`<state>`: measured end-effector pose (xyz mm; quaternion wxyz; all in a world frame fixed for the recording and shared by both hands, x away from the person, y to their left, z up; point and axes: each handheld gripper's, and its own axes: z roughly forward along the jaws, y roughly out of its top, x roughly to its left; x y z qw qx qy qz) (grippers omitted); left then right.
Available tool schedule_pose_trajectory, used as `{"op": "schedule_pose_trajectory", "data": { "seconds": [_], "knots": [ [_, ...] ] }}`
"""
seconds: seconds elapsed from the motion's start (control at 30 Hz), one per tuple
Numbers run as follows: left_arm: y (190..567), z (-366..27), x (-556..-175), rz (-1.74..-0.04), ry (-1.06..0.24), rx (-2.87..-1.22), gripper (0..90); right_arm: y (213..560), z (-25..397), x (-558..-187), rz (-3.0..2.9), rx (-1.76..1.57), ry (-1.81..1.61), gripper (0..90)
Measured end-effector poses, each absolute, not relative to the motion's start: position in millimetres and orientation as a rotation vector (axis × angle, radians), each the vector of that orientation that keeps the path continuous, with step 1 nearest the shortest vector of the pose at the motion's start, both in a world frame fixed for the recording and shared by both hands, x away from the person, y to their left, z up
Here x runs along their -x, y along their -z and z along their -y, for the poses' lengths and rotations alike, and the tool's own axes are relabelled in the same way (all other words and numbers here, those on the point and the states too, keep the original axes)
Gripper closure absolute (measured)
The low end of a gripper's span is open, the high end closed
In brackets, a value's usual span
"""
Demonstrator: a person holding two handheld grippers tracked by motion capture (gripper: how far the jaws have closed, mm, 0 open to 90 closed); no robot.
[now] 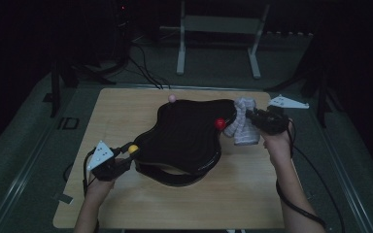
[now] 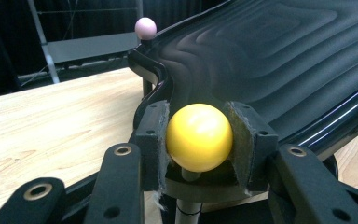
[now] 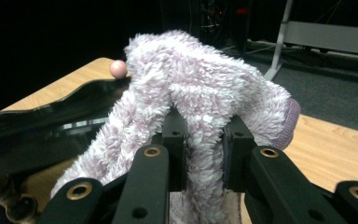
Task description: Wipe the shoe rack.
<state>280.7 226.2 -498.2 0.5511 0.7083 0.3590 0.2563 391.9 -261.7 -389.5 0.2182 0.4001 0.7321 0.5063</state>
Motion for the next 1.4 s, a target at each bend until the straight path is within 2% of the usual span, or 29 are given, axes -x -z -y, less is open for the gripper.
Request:
{"op": "schedule_pose_trajectory", "data": {
  "seconds": [0.47,0.57,0.7,0.73,0.83,0.87,0.93,0.97,1.1,1.13,1.4],
  "knots": [
    [498.4,-225.7,-280.1,-0.847,-0.610,-1.677,60.1,417.2,269.8,-386.2,-2.096,-1.163,-1.364,75.5],
    [498.4,-225.2,-279.8,-0.849,-0.612,-1.675,60.2,430.4,270.4,-366.0,-2.130,-1.141,-1.371,75.3],
    [498.3,-224.9,-280.0,-0.849,-0.613,-1.675,60.1,430.6,270.1,-343.7,-2.141,-1.092,-1.402,75.2],
    [498.7,-225.1,-280.0,-0.850,-0.612,-1.672,60.1,423.1,267.5,-324.2,-2.149,-1.025,-1.439,75.1],
    [498.4,-224.7,-279.9,-0.850,-0.614,-1.674,60.1,416.2,264.8,-313.2,-2.151,-0.983,-1.461,75.1],
    [498.2,-224.5,-279.7,-0.852,-0.615,-1.675,60.1,403.4,259.4,-296.2,-2.158,-0.908,-1.521,74.9],
    [498.4,-224.7,-279.6,-0.852,-0.615,-1.674,60.1,400.6,258.5,-293.0,-2.156,-0.895,-1.533,74.9],
    [498.4,-224.6,-279.6,-0.853,-0.615,-1.674,60.1,387.4,253.6,-279.2,-2.152,-0.827,-1.604,74.9],
    [498.1,-224.6,-279.6,-0.851,-0.617,-1.678,60.1,378.9,248.4,-269.7,-2.156,-0.775,-1.649,74.8],
    [497.8,-224.4,-279.5,-0.851,-0.619,-1.681,60.1,377.9,235.2,-262.1,-2.191,-0.713,-1.642,74.7],
    [496.9,-224.1,-279.4,-0.854,-0.621,-1.689,60.2,408.2,223.0,-265.6,-2.227,-0.804,-1.541,75.2]
  ]
}}
